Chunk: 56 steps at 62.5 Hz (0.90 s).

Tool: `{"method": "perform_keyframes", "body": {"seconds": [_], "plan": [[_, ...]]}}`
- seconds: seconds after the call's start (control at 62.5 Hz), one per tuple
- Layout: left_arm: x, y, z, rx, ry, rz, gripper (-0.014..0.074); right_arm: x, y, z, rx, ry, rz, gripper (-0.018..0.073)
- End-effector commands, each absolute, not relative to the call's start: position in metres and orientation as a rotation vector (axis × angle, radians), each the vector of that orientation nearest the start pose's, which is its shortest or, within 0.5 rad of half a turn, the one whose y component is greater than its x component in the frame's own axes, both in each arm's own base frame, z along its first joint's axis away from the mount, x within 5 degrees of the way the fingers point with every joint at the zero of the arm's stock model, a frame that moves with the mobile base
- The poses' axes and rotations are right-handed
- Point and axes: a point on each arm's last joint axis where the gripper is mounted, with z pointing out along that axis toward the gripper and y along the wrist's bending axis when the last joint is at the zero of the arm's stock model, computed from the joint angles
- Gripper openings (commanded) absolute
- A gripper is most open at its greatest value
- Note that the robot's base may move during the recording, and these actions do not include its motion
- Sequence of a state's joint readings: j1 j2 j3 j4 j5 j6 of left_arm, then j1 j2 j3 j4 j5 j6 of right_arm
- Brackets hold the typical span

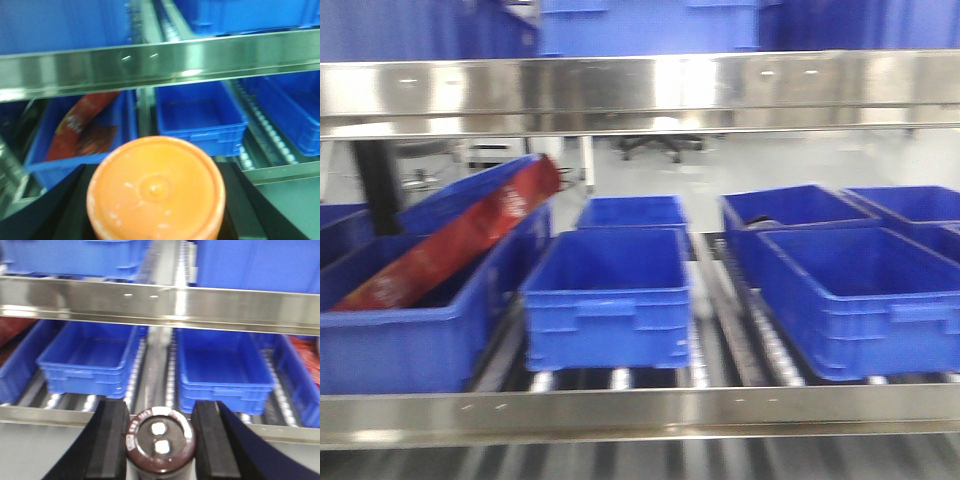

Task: Place cylindrical capacitor in blue bin on shelf

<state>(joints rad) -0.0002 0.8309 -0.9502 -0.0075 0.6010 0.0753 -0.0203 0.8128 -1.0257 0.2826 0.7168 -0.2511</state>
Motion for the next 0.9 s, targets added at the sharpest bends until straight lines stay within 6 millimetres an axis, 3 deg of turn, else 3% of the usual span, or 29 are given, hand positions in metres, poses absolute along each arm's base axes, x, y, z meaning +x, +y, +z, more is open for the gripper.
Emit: {"method": "perform_keyframes", "body": {"seconds": [0.0,0.88], "plan": [[0.1615,-0.0014,0.3984,0.073,1.939,0.034,-0.0111,0.1486,0.0124,0.4180,-0.128,1.923,0.132,-0.0162],[0.1615,-0.0014,0.3984,0.073,1.939,0.034,-0.0111,0.1486,0.0124,0.4180,-0.128,1.923,0.132,-0.0162]]}}
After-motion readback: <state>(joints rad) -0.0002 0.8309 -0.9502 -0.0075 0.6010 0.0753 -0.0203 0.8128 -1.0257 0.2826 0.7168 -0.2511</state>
